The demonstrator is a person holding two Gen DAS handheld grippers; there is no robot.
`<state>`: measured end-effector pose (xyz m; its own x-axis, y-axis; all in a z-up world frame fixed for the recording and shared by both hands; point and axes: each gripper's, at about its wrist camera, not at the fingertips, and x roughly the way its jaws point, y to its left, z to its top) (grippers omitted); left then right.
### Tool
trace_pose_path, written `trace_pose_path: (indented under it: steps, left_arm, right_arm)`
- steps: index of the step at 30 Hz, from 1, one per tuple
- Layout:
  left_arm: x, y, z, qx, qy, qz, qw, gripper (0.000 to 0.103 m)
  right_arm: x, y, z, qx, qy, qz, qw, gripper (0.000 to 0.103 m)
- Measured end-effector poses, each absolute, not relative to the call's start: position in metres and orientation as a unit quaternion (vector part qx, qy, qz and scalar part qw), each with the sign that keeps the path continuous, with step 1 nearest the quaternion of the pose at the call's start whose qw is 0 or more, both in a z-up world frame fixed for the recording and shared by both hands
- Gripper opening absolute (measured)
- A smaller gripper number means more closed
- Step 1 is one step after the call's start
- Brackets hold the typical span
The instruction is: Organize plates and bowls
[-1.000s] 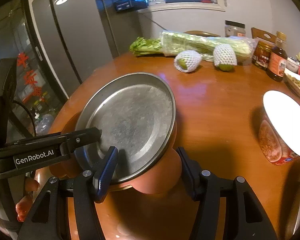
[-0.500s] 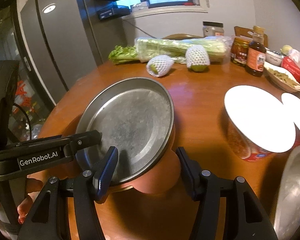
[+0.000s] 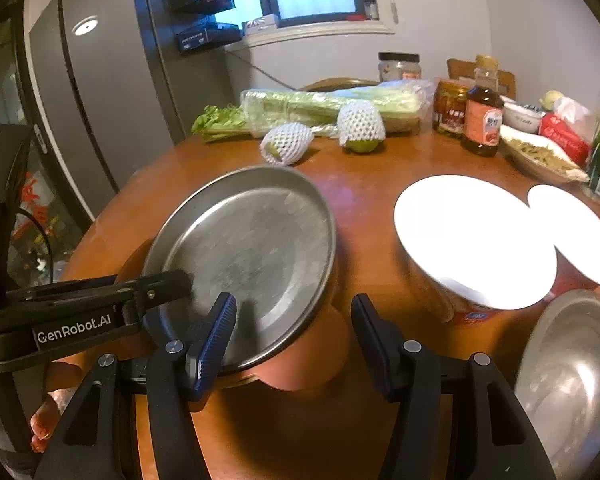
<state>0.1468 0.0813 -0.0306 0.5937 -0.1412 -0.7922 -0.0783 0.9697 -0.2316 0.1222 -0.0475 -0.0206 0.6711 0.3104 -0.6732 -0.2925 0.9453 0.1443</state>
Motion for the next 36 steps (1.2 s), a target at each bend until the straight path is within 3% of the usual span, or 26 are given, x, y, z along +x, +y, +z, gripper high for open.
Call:
trace_pose_path:
  steps: [19,36]
  left_arm:
    - [0.137,0.099,-0.025,-0.130,0.439,-0.001,0.889,0.049]
    - [0.106,0.087,0.008,-0.107,0.402,0.006,0.909,0.049]
  right_arm:
    - [0.106,-0.022,-0.010,-0.052,0.348,0.185,0.918,0.062]
    - [0.092,-0.033,0.012,-0.033,0.331,0.186,0.924,0.062]
